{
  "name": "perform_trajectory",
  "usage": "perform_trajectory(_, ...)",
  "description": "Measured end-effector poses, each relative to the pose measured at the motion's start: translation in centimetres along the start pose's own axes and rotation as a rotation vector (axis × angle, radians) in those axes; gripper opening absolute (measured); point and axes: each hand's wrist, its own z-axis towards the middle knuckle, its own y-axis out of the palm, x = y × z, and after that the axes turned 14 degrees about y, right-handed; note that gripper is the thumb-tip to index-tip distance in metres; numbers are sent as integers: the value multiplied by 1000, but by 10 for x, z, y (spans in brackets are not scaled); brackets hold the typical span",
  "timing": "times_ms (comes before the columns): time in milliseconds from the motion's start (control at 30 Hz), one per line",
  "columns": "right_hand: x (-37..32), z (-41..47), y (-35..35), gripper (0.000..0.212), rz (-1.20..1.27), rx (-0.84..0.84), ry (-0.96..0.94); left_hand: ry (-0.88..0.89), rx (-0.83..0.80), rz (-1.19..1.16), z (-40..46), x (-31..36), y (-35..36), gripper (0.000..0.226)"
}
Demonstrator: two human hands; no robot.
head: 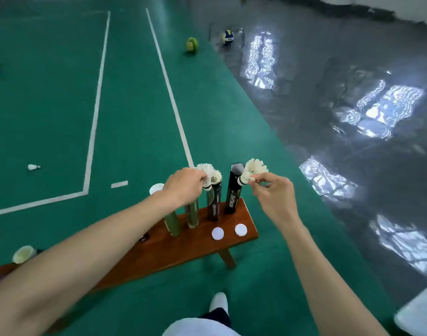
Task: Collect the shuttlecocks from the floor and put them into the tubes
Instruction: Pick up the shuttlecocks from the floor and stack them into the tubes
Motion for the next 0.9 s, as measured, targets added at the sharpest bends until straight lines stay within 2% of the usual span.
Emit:
perform_trajectory(133,3,48,-20,9,12,-11,26,-120,15,29,45,10,21,27)
perform_trajectory(300,10,119,-28,4,56,-171,14,-287,-5,77,85,14,52,35)
perform_trajectory(433,15,163,-29,10,74,-303,21,-401,-46,100,104,21,80,29)
perform_trajectory(533,22,182,-34,12,74,-391,37,-465,-25,110,119,26,96,28)
perform_trajectory(700,32,199,-42,9,-17,-508,35,-619,-37,63,139,28,117,40)
perform_trajectory(900,32,212,-42,11,-22,-510,73,-753,-139,-113,156,25,131,19)
